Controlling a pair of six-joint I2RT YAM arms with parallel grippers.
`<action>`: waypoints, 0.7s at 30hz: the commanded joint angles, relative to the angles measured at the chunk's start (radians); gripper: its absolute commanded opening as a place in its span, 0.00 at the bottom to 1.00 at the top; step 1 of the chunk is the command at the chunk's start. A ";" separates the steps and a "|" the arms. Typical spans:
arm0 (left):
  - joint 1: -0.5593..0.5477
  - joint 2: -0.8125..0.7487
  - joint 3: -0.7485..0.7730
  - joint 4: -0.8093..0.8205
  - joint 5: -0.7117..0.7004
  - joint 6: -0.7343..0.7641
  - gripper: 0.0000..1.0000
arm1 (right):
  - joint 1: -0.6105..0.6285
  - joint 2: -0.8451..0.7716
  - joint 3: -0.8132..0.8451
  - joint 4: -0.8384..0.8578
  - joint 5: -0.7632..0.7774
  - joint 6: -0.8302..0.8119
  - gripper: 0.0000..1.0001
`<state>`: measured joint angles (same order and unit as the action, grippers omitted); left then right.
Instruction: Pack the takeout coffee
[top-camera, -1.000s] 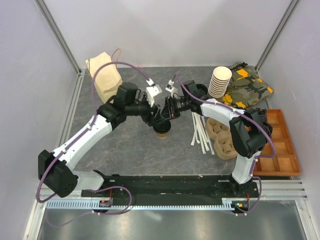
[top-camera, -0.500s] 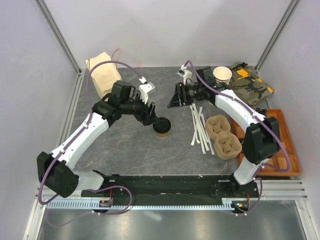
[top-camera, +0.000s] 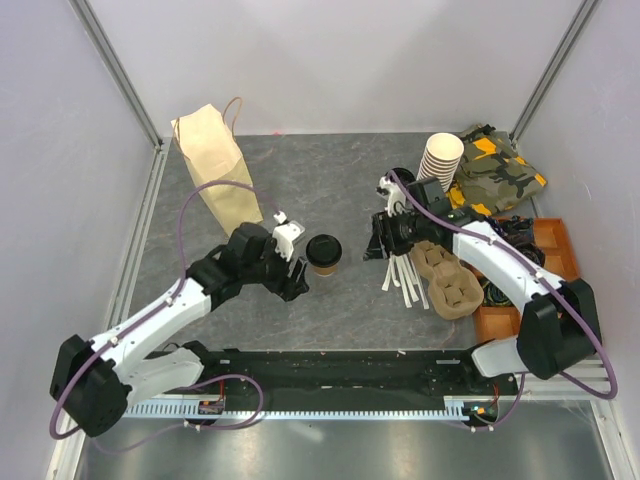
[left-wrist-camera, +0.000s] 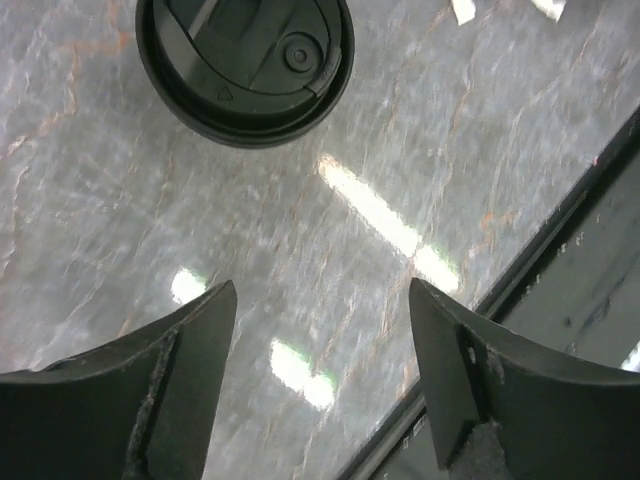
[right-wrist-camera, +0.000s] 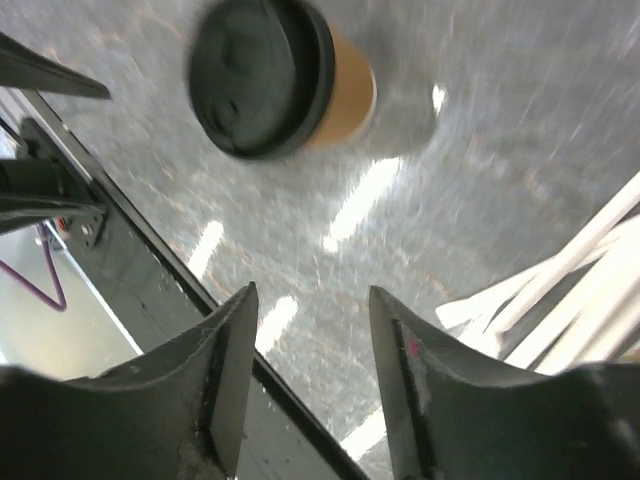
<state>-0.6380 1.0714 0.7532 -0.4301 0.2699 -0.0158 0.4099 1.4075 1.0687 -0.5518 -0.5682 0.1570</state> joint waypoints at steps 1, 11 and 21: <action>-0.003 -0.088 -0.165 0.336 0.069 -0.122 0.73 | 0.056 0.030 -0.084 0.119 -0.005 0.039 0.49; -0.011 0.094 -0.258 0.632 -0.058 -0.165 0.51 | 0.116 0.220 -0.122 0.337 -0.068 0.206 0.41; -0.012 0.306 -0.192 0.823 -0.098 -0.181 0.49 | 0.124 0.341 -0.069 0.481 -0.042 0.303 0.38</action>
<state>-0.6476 1.3266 0.5030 0.2459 0.2096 -0.1673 0.5282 1.7115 0.9489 -0.1703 -0.6151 0.4053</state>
